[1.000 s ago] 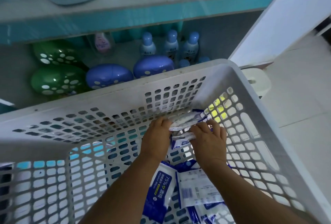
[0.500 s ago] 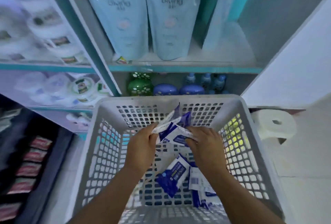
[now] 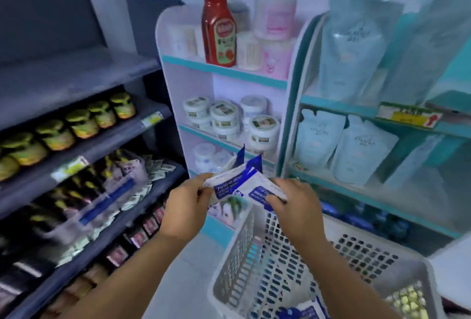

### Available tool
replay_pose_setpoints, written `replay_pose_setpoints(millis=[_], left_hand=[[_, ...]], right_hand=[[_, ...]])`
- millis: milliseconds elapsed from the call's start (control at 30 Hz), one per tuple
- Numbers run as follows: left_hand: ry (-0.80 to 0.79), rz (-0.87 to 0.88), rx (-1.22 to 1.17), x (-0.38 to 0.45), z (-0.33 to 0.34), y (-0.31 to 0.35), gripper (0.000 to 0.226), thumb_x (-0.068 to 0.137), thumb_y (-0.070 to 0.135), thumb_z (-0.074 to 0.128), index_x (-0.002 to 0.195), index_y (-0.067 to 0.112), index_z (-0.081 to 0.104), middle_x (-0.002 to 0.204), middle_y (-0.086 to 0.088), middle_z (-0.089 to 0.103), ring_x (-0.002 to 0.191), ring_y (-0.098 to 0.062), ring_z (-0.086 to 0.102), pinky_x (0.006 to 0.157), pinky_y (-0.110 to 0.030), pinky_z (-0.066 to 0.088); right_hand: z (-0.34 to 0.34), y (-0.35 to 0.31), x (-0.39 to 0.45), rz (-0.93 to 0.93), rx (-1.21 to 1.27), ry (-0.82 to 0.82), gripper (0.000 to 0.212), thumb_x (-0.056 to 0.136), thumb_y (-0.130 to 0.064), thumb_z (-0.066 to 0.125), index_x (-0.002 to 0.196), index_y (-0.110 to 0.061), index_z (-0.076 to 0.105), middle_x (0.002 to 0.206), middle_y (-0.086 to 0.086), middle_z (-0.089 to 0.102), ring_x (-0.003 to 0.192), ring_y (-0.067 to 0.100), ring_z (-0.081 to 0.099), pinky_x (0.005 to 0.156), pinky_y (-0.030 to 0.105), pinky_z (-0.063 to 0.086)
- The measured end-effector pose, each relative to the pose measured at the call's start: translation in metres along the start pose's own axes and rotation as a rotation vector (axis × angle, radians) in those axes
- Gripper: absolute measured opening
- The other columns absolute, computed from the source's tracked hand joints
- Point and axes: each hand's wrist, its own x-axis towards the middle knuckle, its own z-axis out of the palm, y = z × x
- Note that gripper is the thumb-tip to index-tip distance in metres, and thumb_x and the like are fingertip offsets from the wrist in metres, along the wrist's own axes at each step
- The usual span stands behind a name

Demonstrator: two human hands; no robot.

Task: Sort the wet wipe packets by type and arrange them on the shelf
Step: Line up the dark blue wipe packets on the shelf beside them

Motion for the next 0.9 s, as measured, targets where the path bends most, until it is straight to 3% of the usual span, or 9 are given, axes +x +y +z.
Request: replay_pose_setpoints(millis=[200,400,533,600,700,800,900], left_hand=[[0.227,-0.026,0.015,-0.009,-0.125,-0.028,0.032,0.091,0.003,0.054,0.107,0.026,0.069,0.082,0.015,0.066,0.069,-0.002,0.053,0.060,0.000,0.036],[0.376,-0.085,0.053,-0.017,-0.250,-0.084,0.030,0.094,0.012,0.052,0.110,0.034,0.065,0.066,0.010,0.064,0.055,-0.013,0.053,0.051,-0.014,0.037],[0.447,-0.103,0.122,-0.021,-0.326,-0.124,0.025,0.094,0.014,0.054,0.110,0.027,0.067,0.076,0.015,0.062,0.066,-0.008,0.053,0.056,-0.015,0.035],[0.478,-0.121,0.125,-0.023,-0.359,-0.143,0.023,0.094,0.014,0.053,0.107,0.026,0.067,0.072,0.015,0.062,0.066,-0.005,0.053,0.056,-0.014,0.034],[0.507,-0.133,0.119,-0.027,-0.401,-0.167,0.029,0.094,0.014,0.052,0.110,0.033,0.066,0.085,0.016,0.066,0.080,-0.008,0.057,0.061,-0.010,0.036],[0.527,-0.169,0.149,-0.030,-0.436,-0.190,0.025,0.094,0.015,0.050,0.100,0.034,0.065,0.083,0.014,0.066,0.077,-0.012,0.056,0.060,-0.019,0.036],[0.539,-0.243,0.180,-0.028,-0.463,-0.214,0.015,0.093,0.016,0.048,0.084,0.019,0.058,0.072,0.007,0.063,0.066,-0.019,0.053,0.054,-0.023,0.037]], right_hand=[[0.024,-0.124,0.038,-0.185,0.125,-0.009,0.032,0.077,-0.018,0.073,0.109,-0.018,0.068,0.095,0.006,0.070,0.085,0.030,0.060,0.078,0.038,0.049],[0.061,-0.262,0.057,-0.343,0.207,0.035,0.031,0.077,-0.018,0.074,0.108,-0.020,0.069,0.095,0.004,0.070,0.086,0.031,0.058,0.079,0.036,0.044],[0.088,-0.349,0.064,-0.444,0.221,0.054,0.034,0.076,-0.019,0.077,0.108,-0.019,0.070,0.096,0.003,0.071,0.085,0.032,0.060,0.078,0.036,0.044],[0.099,-0.388,0.066,-0.484,0.237,0.072,0.032,0.077,-0.019,0.075,0.109,-0.019,0.070,0.097,0.001,0.071,0.085,0.029,0.058,0.080,0.033,0.038],[0.118,-0.437,0.070,-0.556,0.234,0.099,0.030,0.076,-0.022,0.075,0.105,-0.020,0.071,0.095,-0.002,0.071,0.083,0.028,0.060,0.081,0.030,0.029],[0.134,-0.480,0.071,-0.596,0.238,0.081,0.032,0.074,-0.021,0.078,0.105,-0.022,0.071,0.097,-0.002,0.072,0.087,0.028,0.062,0.086,0.028,0.024],[0.148,-0.517,0.076,-0.641,0.239,0.056,0.029,0.078,-0.023,0.075,0.107,-0.025,0.070,0.100,-0.004,0.071,0.091,0.026,0.060,0.086,0.028,0.023]])
